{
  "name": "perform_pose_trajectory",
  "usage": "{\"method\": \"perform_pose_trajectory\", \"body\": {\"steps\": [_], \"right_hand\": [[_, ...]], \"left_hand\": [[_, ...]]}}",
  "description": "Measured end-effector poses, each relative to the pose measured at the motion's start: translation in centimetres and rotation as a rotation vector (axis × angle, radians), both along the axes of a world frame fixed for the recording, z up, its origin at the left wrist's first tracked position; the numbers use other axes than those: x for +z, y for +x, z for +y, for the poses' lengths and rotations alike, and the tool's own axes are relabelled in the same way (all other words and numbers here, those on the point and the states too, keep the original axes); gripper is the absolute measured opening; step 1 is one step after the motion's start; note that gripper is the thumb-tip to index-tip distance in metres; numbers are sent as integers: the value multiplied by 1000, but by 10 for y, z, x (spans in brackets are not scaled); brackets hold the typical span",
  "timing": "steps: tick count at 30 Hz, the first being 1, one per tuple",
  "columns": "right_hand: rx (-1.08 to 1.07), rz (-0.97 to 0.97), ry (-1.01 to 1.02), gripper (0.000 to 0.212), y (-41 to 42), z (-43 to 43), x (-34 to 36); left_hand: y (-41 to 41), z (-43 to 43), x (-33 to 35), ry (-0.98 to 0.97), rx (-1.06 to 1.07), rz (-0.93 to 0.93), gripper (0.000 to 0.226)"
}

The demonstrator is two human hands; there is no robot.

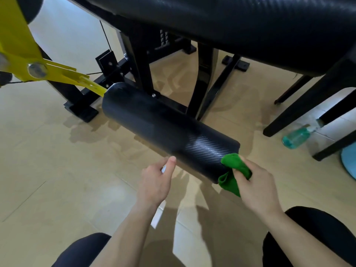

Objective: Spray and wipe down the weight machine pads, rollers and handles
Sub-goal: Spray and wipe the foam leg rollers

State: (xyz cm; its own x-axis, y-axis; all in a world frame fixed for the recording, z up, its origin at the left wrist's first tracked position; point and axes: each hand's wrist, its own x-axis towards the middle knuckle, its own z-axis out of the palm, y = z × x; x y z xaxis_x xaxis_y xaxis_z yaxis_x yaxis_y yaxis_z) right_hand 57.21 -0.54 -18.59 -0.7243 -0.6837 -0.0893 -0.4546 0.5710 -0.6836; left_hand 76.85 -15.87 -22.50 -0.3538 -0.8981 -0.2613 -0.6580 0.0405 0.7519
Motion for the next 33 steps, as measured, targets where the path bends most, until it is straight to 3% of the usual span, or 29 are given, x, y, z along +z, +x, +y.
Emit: {"method": "perform_pose_trajectory", "body": {"steps": [2, 7, 11, 14, 17, 20, 22, 24, 27, 29, 33], "right_hand": [[13, 24, 23, 39, 3, 1, -2], [137, 55, 67, 39, 13, 11, 0], [186, 20, 79, 47, 13, 19, -7], [211, -25, 76, 41, 7, 23, -4], [117, -15, 33, 23, 1, 26, 9], [2, -27, -89, 24, -5, 29, 24], [25, 55, -170, 32, -9, 24, 30], [141, 269, -194, 46, -13, 9, 24], [323, 556, 40, 69, -4, -17, -1], [386, 625, 187, 70, 9, -21, -16], [478, 746, 131, 58, 26, -5, -31]], "left_hand": [[-1, 2, 5, 79, 86, 156, 77], [-17, 16, 20, 293, 80, 414, 76], [-33, 27, 29, 386, 18, 451, 76], [-46, 33, 35, 435, -45, 426, 76], [-57, 39, 42, 450, -53, 420, 71], [-66, 39, 48, 436, 11, 453, 71], [-72, 35, 52, 432, 47, 474, 74], [-77, 27, 56, 422, 85, 493, 73], [-76, 16, 61, 405, 123, 500, 67], [-69, 9, 62, 388, 129, 484, 66], [-50, 4, 53, 358, 144, 440, 67]]}}
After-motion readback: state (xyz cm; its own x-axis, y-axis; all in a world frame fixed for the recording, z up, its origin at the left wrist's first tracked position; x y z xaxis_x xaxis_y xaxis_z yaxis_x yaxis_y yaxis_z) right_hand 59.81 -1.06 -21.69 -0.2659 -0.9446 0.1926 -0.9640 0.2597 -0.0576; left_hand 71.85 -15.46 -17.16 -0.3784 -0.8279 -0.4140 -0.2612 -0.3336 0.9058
